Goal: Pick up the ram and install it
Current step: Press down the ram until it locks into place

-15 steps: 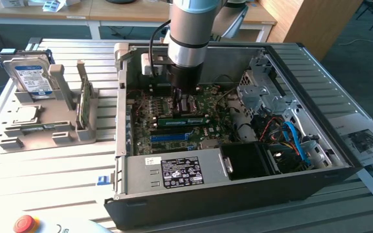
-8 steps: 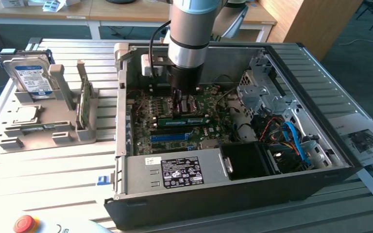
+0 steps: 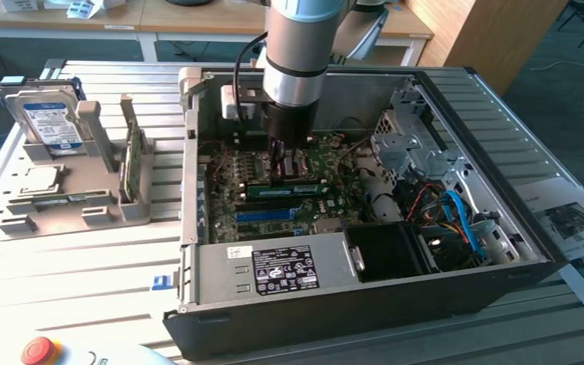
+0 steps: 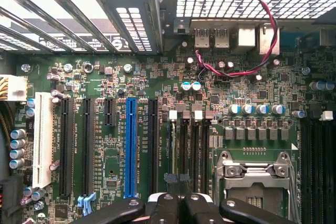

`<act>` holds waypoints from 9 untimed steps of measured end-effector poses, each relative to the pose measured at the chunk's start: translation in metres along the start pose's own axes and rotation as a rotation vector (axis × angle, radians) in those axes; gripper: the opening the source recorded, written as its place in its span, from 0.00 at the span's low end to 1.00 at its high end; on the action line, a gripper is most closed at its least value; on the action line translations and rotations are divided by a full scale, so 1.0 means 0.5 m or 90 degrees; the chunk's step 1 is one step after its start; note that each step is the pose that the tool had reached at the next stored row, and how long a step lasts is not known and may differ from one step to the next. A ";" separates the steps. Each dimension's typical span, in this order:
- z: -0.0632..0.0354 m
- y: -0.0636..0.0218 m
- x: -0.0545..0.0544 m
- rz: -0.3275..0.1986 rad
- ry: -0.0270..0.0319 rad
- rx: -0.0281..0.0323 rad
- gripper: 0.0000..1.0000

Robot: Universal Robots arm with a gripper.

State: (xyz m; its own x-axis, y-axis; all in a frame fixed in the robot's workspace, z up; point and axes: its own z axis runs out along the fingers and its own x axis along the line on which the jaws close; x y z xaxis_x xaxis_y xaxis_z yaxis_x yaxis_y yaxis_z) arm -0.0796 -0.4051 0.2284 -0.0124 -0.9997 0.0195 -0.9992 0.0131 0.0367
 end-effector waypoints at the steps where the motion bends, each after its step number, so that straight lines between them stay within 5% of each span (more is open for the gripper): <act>1: 0.001 0.000 0.000 0.000 0.0000 0.0000 0.10; 9: 0.003 0.000 0.000 0.000 0.0000 0.0000 0.10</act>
State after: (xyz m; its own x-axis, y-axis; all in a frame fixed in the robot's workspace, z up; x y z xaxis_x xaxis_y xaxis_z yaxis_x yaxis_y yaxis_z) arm -0.0796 -0.4052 0.2270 -0.0124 -0.9997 0.0195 -0.9992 0.0131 0.0367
